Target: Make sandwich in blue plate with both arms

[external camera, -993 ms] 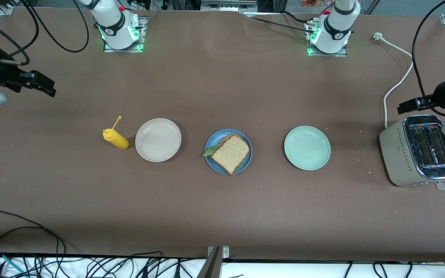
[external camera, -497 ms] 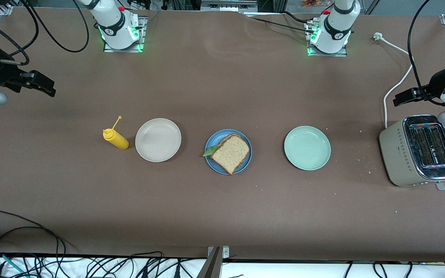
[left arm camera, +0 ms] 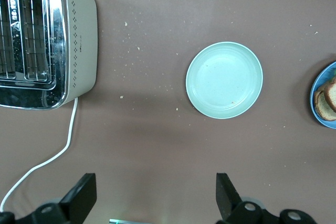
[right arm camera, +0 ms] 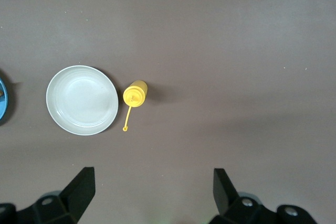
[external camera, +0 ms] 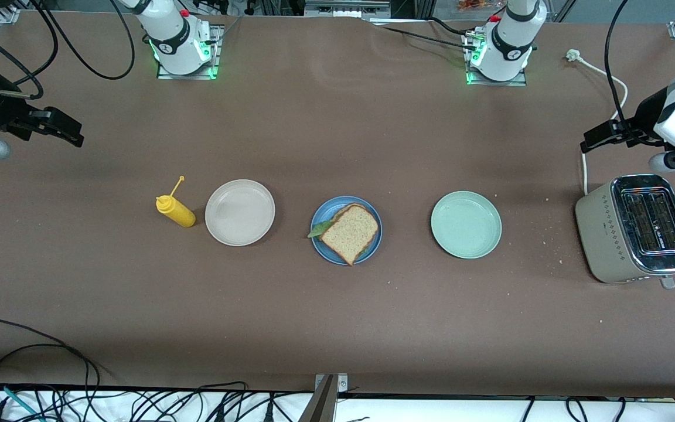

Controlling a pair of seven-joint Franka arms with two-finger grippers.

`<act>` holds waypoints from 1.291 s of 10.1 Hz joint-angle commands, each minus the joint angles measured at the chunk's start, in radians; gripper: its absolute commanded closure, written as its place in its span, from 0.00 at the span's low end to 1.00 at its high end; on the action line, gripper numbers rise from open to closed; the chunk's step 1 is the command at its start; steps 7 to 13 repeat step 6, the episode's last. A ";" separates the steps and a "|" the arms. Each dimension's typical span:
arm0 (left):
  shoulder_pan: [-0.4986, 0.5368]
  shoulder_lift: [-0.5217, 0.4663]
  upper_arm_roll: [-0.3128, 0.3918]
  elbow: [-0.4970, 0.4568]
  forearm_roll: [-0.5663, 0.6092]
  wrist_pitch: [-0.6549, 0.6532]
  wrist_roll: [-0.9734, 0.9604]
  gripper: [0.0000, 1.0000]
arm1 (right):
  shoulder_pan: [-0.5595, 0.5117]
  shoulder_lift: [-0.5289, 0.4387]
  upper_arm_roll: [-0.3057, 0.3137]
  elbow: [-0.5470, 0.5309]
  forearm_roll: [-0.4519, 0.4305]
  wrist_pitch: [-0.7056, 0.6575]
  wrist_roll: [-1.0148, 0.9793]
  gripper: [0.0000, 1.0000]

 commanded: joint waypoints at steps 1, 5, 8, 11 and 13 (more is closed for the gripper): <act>-0.106 -0.051 0.113 -0.047 -0.024 0.033 0.009 0.00 | 0.003 -0.004 -0.001 0.016 -0.013 -0.019 0.005 0.00; -0.089 -0.040 0.113 -0.039 -0.024 0.033 0.017 0.00 | 0.003 -0.004 0.004 0.017 -0.013 -0.019 0.007 0.00; -0.085 -0.025 0.112 -0.035 -0.024 0.033 0.023 0.00 | 0.003 -0.004 0.004 0.017 -0.013 -0.019 0.006 0.00; -0.085 -0.025 0.112 -0.035 -0.024 0.033 0.023 0.00 | 0.003 -0.004 0.004 0.017 -0.013 -0.019 0.006 0.00; -0.085 -0.025 0.112 -0.035 -0.024 0.033 0.023 0.00 | 0.003 -0.004 0.004 0.017 -0.013 -0.019 0.006 0.00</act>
